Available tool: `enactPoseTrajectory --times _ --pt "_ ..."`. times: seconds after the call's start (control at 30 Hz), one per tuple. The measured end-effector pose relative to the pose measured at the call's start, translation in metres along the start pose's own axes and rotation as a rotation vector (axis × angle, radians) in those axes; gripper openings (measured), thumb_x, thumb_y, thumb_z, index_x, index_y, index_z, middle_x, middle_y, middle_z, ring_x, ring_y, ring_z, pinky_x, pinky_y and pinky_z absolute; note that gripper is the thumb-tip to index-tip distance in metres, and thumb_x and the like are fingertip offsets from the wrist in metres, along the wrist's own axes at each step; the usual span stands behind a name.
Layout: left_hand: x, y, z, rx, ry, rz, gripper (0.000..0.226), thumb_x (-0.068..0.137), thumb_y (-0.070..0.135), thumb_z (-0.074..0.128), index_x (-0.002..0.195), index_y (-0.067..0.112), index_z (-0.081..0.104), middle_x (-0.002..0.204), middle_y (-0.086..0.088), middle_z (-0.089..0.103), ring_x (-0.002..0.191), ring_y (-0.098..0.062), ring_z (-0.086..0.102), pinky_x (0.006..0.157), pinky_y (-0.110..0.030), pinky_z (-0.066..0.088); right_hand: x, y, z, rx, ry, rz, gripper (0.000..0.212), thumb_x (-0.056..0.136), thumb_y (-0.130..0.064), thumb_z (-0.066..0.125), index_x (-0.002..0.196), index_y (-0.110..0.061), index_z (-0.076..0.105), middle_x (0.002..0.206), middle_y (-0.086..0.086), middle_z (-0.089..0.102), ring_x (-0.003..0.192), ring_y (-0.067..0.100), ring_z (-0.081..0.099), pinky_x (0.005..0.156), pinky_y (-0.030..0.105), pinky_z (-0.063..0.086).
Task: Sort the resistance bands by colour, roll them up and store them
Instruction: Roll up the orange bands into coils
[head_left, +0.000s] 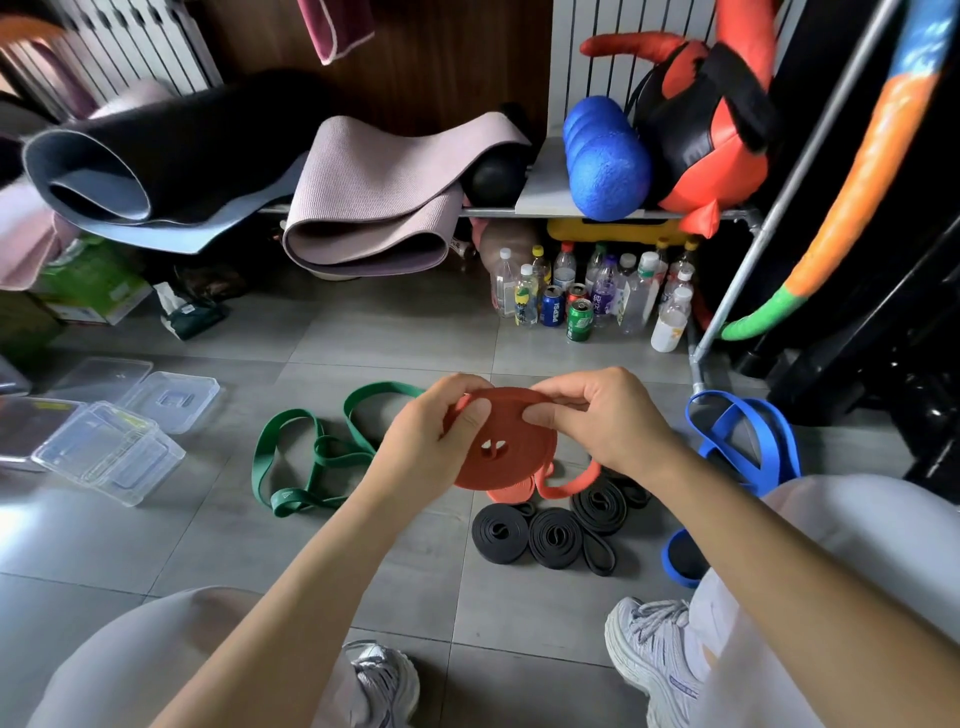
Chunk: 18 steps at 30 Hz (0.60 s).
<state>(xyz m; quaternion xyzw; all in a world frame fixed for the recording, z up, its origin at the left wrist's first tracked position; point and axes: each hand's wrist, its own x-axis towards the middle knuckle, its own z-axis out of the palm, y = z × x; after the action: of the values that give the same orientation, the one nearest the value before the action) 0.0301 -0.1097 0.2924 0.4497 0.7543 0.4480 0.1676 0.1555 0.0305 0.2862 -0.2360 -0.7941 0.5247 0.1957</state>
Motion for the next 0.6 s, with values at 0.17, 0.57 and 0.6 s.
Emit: enactPoseTrajectory --times 0.17,0.57,0.6 --pt "0.001 0.002 -0.001 -0.086 0.045 -0.064 0.009 0.093 0.014 0.053 0.094 0.019 0.061 0.082 0.007 0.062 0.074 -0.007 0.055 0.067 -0.019 0.045 0.001 0.000 0.003 0.083 -0.005 0.024 0.022 0.078 -0.013 0.073 0.090 -0.032 0.072 0.089 -0.002 0.074 0.085 0.012 0.071 0.090 0.039 0.053" --pt "0.003 0.005 -0.009 -0.204 0.042 -0.115 0.022 0.080 0.023 0.069 0.092 0.036 0.058 0.087 0.009 0.064 0.082 -0.013 0.062 0.077 -0.034 0.053 0.003 -0.003 -0.002 0.117 -0.014 0.034 0.020 0.077 -0.008 0.073 0.090 -0.023 0.072 0.085 -0.004 0.073 0.083 0.007 0.069 0.083 0.019 0.053" --pt "0.002 0.004 -0.009 -0.159 0.034 -0.114 0.026 0.080 0.018 0.071 0.095 0.034 0.057 0.089 0.008 0.064 0.083 -0.016 0.061 0.078 -0.035 0.053 0.003 -0.003 -0.003 0.114 -0.006 0.035 0.020 0.077 -0.008 0.073 0.093 -0.019 0.072 0.085 -0.003 0.072 0.082 0.007 0.069 0.082 0.017 0.053"
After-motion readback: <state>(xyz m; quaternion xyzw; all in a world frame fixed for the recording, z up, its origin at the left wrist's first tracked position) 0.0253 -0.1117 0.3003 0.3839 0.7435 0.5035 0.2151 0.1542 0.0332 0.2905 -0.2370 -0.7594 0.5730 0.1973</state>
